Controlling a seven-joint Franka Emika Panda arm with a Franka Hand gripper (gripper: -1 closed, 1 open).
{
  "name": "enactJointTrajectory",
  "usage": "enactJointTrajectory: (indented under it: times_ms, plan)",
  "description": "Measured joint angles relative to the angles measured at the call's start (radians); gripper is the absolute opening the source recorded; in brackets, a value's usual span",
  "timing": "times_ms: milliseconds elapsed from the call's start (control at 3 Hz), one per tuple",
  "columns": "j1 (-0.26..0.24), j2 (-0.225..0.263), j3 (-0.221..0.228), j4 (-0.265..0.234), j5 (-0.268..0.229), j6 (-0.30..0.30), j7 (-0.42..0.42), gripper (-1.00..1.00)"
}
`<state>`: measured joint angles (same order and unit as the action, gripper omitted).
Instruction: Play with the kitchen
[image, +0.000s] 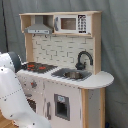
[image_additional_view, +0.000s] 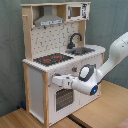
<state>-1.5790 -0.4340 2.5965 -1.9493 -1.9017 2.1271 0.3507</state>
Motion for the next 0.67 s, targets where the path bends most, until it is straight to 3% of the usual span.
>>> enactJointTrajectory:
  times_ms: [667]
  plan:
    - [-0.007,0.016,-0.001,-0.003,0.004,0.041,0.227,-1.0]
